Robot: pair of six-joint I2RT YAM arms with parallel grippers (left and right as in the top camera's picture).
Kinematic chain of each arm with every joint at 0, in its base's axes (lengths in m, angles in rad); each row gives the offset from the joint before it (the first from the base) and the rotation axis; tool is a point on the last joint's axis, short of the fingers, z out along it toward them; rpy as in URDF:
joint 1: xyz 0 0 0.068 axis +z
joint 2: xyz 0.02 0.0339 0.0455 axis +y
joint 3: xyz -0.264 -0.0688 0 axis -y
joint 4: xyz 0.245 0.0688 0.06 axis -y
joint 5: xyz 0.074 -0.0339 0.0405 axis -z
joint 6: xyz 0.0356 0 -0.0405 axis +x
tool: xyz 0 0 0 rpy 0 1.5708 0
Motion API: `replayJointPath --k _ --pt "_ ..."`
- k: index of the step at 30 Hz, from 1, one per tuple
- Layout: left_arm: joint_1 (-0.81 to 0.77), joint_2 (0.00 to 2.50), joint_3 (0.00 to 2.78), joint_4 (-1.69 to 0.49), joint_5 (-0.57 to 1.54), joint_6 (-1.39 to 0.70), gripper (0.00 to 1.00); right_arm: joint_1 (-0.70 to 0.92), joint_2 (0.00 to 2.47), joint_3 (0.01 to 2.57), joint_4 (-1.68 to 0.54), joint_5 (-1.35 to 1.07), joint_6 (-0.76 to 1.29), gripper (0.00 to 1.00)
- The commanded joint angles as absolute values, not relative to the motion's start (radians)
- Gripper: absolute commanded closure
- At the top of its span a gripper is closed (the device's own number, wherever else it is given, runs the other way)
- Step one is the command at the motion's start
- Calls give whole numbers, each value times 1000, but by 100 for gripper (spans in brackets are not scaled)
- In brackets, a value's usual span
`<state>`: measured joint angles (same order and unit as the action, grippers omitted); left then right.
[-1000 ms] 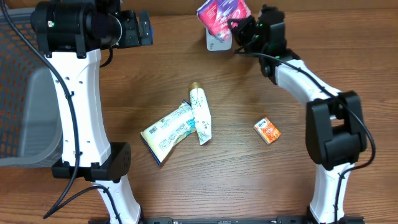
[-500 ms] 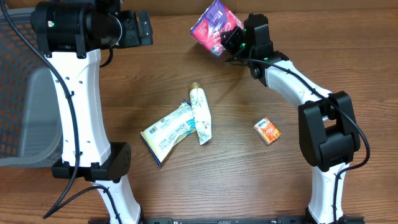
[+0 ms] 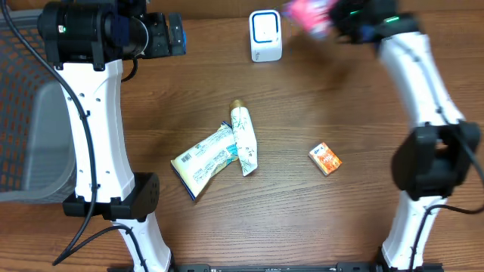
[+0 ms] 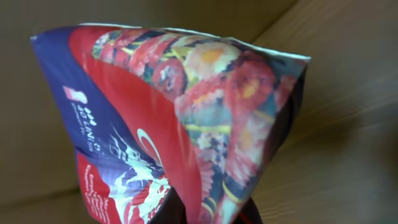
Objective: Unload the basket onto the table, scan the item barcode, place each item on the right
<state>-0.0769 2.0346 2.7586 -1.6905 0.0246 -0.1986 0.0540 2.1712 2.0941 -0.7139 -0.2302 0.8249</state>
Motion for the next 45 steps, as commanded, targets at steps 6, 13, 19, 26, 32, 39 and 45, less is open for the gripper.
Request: replayJointPath --k 6,13,19,26,32,39,45 --pt "-79 2014 2766 -1689 19 -179 0 -406 2138 2168 -1024 -171 802 96" --pt "-79 2014 2766 -1689 19 -179 1 -655 2140 2098 -1106 -28 798 96" --pt "-79 2014 2766 -1689 19 -179 0 -794 2148 1994 -1048 83 759 96" --pt "-79 2014 2766 -1689 19 -179 0 -902 2159 1854 -922 119 677 95" --pt "-79 2014 2766 -1689 19 -179 0 -933 2159 1871 -909 75 545 27" --pt "-79 2014 2766 -1690 19 -179 0 -928 2146 2028 -1071 -118 502 19" --pt "-79 2014 2766 -1689 19 -179 0 -874 2066 2174 -1171 -678 239 17"
